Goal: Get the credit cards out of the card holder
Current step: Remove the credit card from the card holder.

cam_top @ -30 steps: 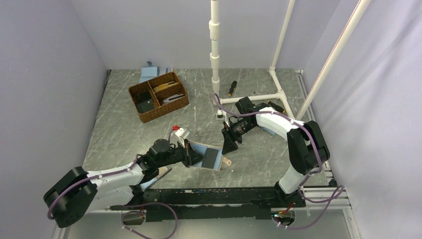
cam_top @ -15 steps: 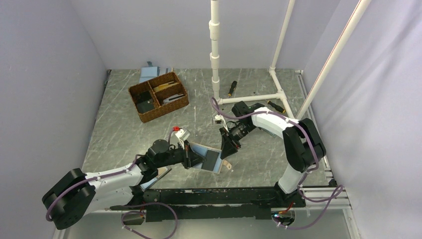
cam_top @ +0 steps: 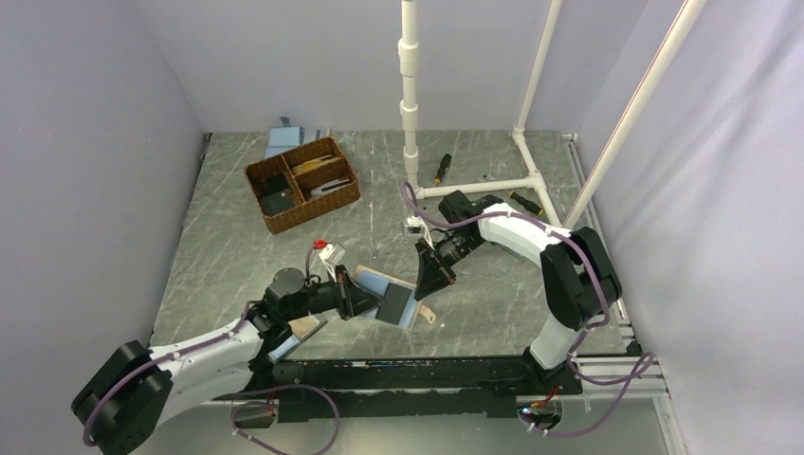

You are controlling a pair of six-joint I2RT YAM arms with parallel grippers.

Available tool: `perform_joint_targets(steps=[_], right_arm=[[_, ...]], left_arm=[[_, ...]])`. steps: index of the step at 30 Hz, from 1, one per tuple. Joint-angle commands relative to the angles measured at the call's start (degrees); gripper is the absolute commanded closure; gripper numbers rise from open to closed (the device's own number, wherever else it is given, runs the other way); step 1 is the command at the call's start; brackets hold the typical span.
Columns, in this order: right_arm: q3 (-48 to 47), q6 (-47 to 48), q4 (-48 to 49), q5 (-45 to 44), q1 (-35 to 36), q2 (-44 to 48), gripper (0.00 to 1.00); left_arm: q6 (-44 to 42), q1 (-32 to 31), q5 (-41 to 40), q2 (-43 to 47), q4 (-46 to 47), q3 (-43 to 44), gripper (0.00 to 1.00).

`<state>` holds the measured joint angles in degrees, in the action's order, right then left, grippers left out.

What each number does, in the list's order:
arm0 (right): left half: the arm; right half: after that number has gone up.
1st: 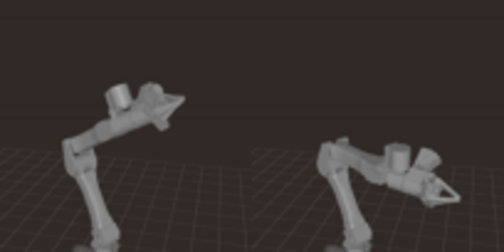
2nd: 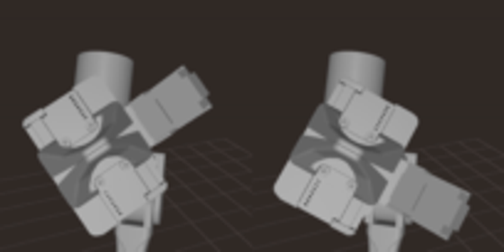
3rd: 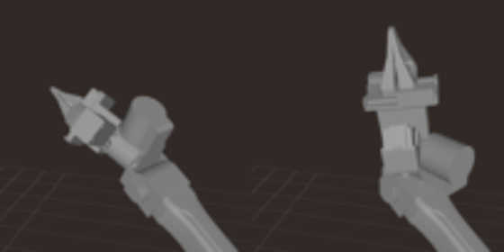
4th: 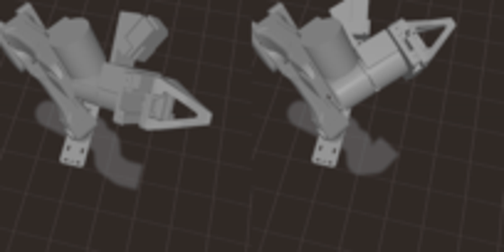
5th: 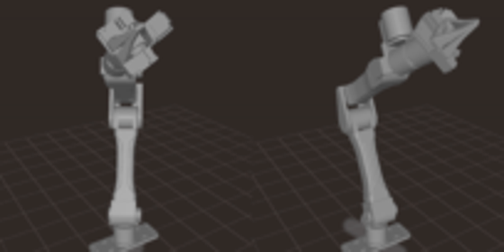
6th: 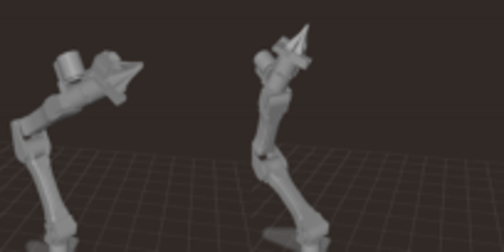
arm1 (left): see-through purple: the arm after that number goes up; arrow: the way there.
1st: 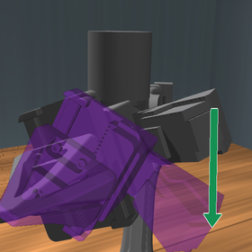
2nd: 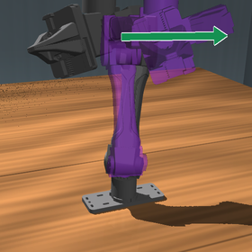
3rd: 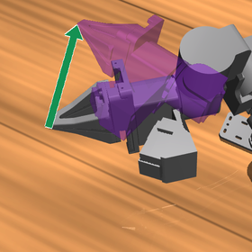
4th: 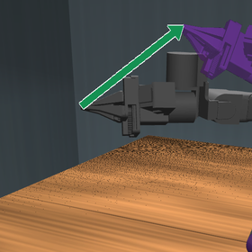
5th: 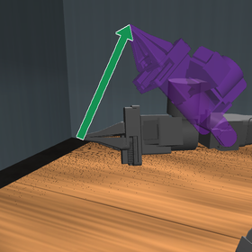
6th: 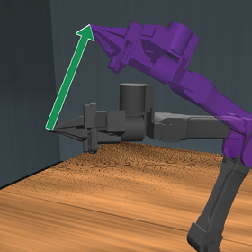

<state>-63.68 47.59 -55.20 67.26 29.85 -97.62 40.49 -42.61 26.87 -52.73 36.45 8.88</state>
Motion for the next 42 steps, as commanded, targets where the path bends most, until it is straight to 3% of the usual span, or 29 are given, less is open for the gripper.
perform_joint_targets(steps=[1,11,18,25,34,42], right_arm=[[0.5,-0.2,2.0,-2.2,-0.1,3.7,1.00],[0.7,-1.1,2.9,-3.4,0.3,3.9,1.00],[0.7,-2.8,3.9,-4.4,0.3,3.6,1.00],[0.3,-2.8,3.3,-4.0,0.3,2.8,1.00],[-0.2,-3.8,3.3,-4.6,0.3,1.5,1.00],[-3.3,-5.7,0.1,-5.3,-0.5,-4.9,1.00]], left_arm=[[6.3,4.2,7.8,-0.1,6.5,-1.0,1.00],[11.7,7.0,9.4,-4.2,4.3,1.4,1.00],[9.7,7.9,4.8,2.9,-10.5,4.2,1.00],[2.3,8.1,4.1,8.9,-23.9,8.4,1.00],[-2.2,8.1,1.9,9.6,-31.5,12.8,1.00],[-3.7,8.2,-6.8,20.0,-41.3,12.5,1.00]])
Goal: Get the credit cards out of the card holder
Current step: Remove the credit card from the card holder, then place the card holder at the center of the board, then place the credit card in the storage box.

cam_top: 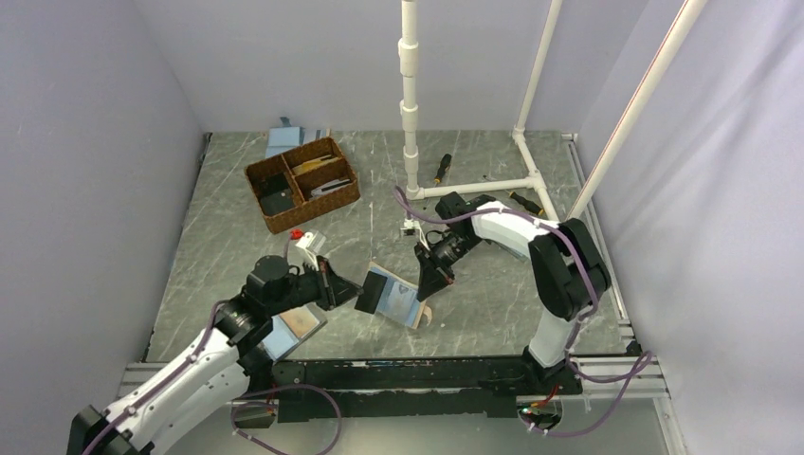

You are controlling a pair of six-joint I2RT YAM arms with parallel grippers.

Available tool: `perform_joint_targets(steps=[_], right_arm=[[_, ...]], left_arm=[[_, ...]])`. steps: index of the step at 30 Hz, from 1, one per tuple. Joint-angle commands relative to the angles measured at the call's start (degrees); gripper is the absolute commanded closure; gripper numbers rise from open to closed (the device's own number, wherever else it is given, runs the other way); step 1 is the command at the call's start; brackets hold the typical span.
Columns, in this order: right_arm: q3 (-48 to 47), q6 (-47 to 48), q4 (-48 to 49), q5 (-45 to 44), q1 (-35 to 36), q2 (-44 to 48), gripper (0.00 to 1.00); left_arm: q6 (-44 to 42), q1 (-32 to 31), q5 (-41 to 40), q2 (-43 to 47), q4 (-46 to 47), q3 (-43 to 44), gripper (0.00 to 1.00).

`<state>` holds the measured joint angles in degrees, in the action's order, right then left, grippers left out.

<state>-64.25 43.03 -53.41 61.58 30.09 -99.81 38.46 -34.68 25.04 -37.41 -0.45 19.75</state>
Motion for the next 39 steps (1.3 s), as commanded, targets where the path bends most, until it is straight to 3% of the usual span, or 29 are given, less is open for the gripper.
perform_joint_targets(steps=[1,4,9,15,16,22,30,39], right_arm=[[-2.6,-2.2,-0.6,-0.8,-0.8,-3.4,1.00],[-2.0,-7.1,2.8,-4.3,-1.0,-4.2,0.98],[-0.9,-10.9,6.4,-9.1,-2.2,-3.0,0.65],[1.0,-10.8,9.3,-12.7,-3.2,3.7,0.48],[1.3,-8.0,8.2,-8.8,-3.2,6.0,0.43],[0.9,0.0,2.9,1.3,-1.9,8.0,0.40],[0.6,0.3,2.5,3.1,-1.4,7.8,0.37],[-0.5,1.3,0.2,6.6,-1.1,5.7,0.38]], left_arm=[[-1.6,0.2,-5.4,5.6,-5.0,1.2,1.00],[0.1,0.3,-5.5,6.8,-4.5,-0.1,1.00],[3.6,0.3,-4.9,4.8,1.6,-3.0,1.00],[3.1,0.3,0.8,-2.3,9.3,-3.1,1.00],[2.5,0.3,3.6,-5.4,11.7,-1.9,1.00],[2.8,0.2,9.6,-14.9,19.0,0.8,1.00],[5.8,0.0,15.1,-24.6,28.0,3.0,1.00],[7.1,-2.6,15.3,-31.3,33.5,4.9,1.00]])
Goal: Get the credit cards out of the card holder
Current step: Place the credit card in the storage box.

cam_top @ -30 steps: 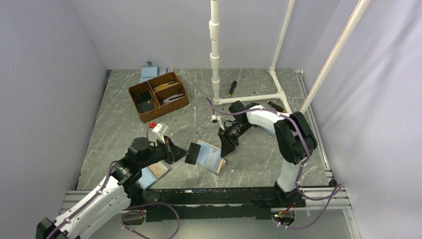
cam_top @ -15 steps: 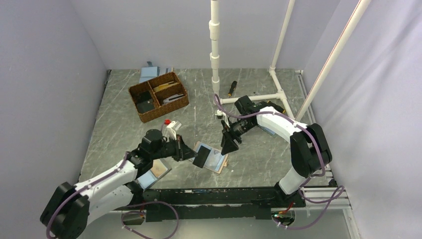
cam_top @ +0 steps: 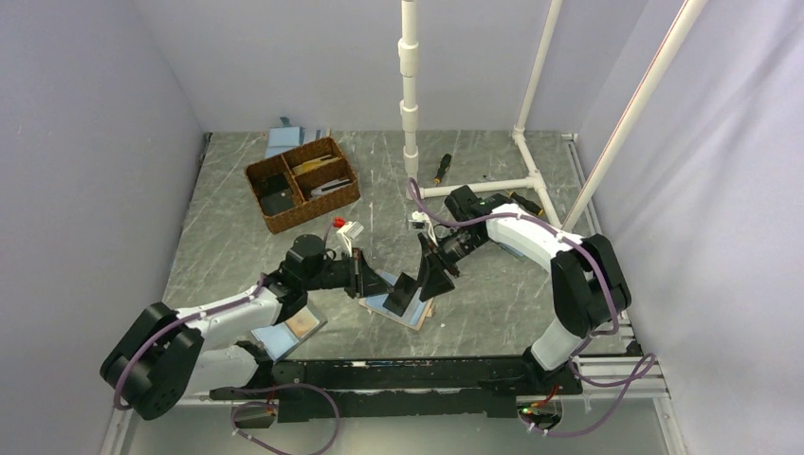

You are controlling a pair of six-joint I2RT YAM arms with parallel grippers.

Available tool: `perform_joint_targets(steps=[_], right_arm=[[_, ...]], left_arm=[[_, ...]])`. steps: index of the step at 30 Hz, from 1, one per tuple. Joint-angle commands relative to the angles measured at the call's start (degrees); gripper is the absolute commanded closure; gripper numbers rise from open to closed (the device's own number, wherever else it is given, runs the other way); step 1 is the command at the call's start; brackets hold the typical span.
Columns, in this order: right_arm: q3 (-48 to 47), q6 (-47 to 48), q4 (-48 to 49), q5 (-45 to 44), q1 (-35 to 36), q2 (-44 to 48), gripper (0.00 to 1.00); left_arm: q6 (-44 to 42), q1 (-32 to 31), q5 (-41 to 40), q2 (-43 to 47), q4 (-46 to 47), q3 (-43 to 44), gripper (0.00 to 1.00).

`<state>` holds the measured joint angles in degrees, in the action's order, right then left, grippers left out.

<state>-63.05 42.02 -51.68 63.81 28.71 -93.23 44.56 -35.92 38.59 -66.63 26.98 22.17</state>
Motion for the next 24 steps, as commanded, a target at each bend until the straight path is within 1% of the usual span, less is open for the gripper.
perform_joint_targets(steps=[1,4,6,8,11,12,13,14,15,16,17,19,20,22,24], right_arm=[[-1.8,2.3,-1.5,4.5,0.3,-1.1,0.39],[-2.0,1.9,-1.7,5.2,0.4,-1.6,0.43],[-2.2,1.7,-1.9,5.7,0.4,-2.0,0.51],[-2.8,2.0,-2.6,6.1,0.4,-2.6,0.66],[-3.6,3.4,-4.4,6.4,0.4,-3.0,0.97],[-4.0,3.8,-5.1,6.1,0.4,-3.0,1.00],[-4.3,3.9,-5.4,5.6,0.4,-2.8,1.00],[-4.5,4.0,-5.5,5.0,0.3,-2.4,1.00],[-4.5,4.0,-5.4,4.0,0.4,-1.8,1.00],[-4.4,3.5,-4.9,2.6,0.4,-0.8,1.00],[-4.1,2.9,-3.9,0.9,0.4,0.4,1.00],[-3.0,1.1,-1.3,-3.4,0.4,3.8,1.00],[-2.1,0.2,0.6,-5.4,0.4,5.8,1.00],[0.2,-1.4,4.8,-9.8,0.4,10.5,1.00],[2.6,-3.6,9.7,-14.7,0.5,15.1,1.00]], left_arm=[[1.2,-1.7,1.7,-2.7,6.9,2.6,1.00],[1.7,-2.3,1.6,-4.4,9.0,2.9,1.00],[2.0,-2.6,1.5,-5.2,9.9,3.1,1.00],[2.4,-2.6,1.1,-5.5,10.7,2.8,1.00],[3.1,-2.6,-0.2,-5.0,11.2,2.1,1.00],[3.4,-2.6,-1.4,-4.4,10.7,1.5,1.00],[3.8,-2.6,-2.7,-3.6,10.6,0.8,0.98],[4.4,-2.5,-4.0,-2.7,10.6,0.0,0.91],[5.5,-2.4,-5.7,-1.5,10.5,-0.9,0.74],[6.8,-2.3,-7.7,-0.1,10.5,-2.2,0.54],[8.2,-2.1,-9.6,1.8,10.6,-3.5,0.37],[12.4,-1.9,-13.5,6.2,11.1,-6.4,0.04],[14.7,-2.0,-15.2,8.3,11.9,-7.8,0.01],[19.8,-2.0,-18.2,13.2,12.9,-10.2,0.01],[24.4,-2.0,-20.8,17.7,11.5,-11.1,0.01]])
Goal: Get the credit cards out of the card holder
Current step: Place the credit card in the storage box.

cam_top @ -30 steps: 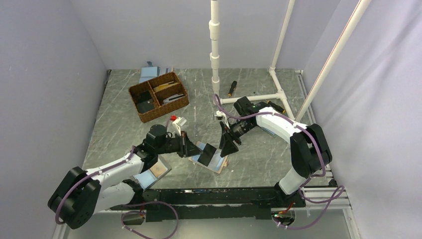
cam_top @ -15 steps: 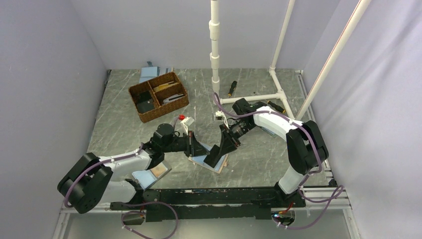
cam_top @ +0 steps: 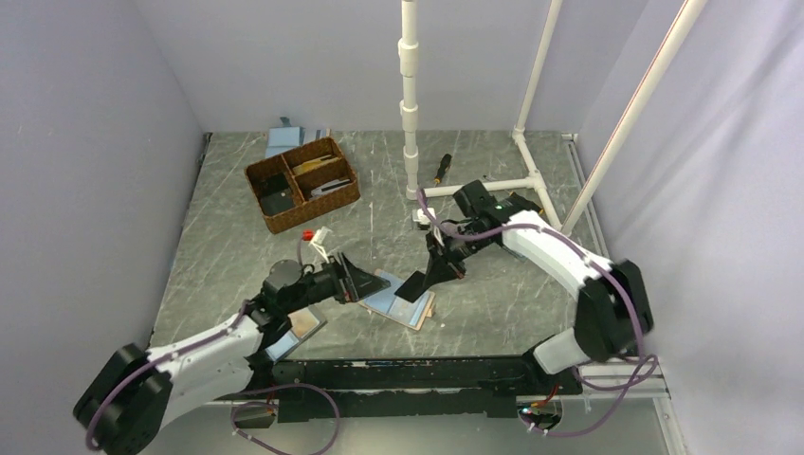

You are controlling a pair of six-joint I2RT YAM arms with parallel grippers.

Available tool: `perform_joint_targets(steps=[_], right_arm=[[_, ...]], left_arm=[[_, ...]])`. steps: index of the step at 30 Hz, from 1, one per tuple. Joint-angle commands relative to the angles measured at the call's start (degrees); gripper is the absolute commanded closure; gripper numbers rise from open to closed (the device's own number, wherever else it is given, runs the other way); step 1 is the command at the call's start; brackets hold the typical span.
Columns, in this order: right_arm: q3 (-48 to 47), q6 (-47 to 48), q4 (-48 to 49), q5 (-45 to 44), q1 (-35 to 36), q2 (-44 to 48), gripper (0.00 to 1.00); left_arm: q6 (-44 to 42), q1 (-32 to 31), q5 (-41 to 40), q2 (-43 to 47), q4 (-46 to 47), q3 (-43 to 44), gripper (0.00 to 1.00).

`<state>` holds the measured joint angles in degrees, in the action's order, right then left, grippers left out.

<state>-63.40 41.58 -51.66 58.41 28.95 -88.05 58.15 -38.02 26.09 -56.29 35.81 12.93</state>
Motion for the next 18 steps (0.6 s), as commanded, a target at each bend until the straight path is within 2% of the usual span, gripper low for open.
perform_joint_targets(steps=[1,7,9,11,14,18], right_arm=[[4.1,-3.9,12.3,-12.6,0.4,12.3,1.00],[11.4,-4.9,27.1,-29.8,4.6,23.5,1.00],[13.0,-4.6,29.7,-33.4,6.4,24.9,1.00],[14.0,-4.6,31.4,-36.9,8.0,25.4,1.00],[14.8,-4.4,33.0,-40.3,9.6,25.5,1.00],[16.1,-4.1,34.6,-43.5,11.3,25.8,1.00]], left_arm=[[12.9,0.1,-9.5,9.2,0.9,-1.8,0.01],[22.8,-0.4,-13.6,13.4,-8.8,3.6,0.00],[27.6,-1.4,-16.7,12.2,-16.7,7.3,0.02],[31.9,-3.8,-20.1,10.0,-23.7,11.5,0.06],[35.3,-7.9,-25.4,4.5,-32.1,17.9,0.06],[39.0,-10.3,-25.9,-4.1,-32.7,22.9,0.10]])
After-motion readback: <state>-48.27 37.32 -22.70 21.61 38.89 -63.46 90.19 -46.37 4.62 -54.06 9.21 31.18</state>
